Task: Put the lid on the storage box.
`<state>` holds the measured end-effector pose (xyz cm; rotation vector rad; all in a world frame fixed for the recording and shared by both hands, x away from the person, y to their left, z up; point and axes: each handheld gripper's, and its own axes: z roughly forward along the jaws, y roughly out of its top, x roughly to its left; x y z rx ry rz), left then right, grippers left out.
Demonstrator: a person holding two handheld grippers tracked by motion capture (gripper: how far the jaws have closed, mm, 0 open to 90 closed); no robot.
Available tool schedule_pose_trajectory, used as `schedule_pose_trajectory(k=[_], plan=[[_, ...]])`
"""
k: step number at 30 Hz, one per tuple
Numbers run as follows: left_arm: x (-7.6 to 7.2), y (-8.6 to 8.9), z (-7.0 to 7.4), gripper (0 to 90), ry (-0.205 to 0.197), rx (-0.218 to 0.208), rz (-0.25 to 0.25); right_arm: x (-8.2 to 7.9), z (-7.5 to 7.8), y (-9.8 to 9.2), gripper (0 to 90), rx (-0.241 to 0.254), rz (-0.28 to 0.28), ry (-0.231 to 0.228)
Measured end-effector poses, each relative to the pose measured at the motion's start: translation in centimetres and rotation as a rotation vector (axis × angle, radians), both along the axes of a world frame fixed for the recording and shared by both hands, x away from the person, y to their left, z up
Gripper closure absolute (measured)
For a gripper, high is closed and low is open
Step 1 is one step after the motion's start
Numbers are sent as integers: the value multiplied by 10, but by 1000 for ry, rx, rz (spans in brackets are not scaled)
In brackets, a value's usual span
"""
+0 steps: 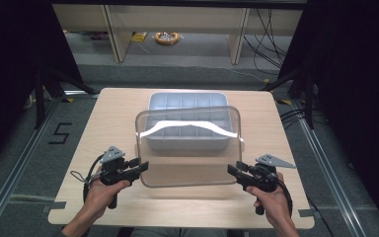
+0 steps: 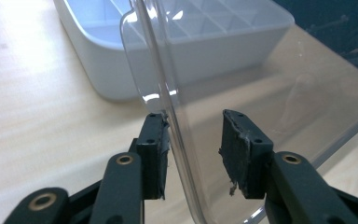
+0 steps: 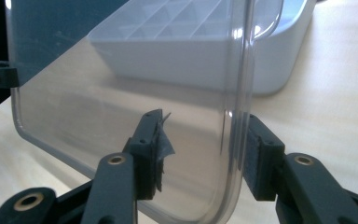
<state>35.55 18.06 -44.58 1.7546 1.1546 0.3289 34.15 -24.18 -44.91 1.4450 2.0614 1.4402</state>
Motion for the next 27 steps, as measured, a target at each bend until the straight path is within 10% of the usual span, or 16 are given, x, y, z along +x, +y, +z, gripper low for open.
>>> schedule_pose_trajectory(k=[27], plan=[[96, -13, 42, 600, -27, 9, 120, 95, 31, 10, 515, 4, -87, -20]])
